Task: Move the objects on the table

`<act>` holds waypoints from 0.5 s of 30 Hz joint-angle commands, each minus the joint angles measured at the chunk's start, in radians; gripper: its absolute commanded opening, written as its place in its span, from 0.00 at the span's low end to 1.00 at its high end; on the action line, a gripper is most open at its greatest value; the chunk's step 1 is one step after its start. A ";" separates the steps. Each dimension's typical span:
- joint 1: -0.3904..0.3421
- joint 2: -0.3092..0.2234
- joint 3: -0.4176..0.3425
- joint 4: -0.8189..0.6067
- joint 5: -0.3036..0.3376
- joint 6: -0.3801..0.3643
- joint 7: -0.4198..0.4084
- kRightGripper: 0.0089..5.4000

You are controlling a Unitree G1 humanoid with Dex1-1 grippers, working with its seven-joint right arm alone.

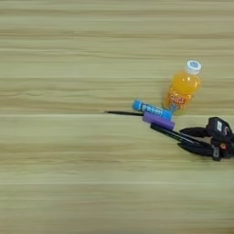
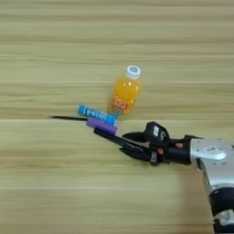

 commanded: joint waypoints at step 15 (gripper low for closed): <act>-0.063 -0.040 -0.016 -0.016 0.002 -0.026 -0.031 0.72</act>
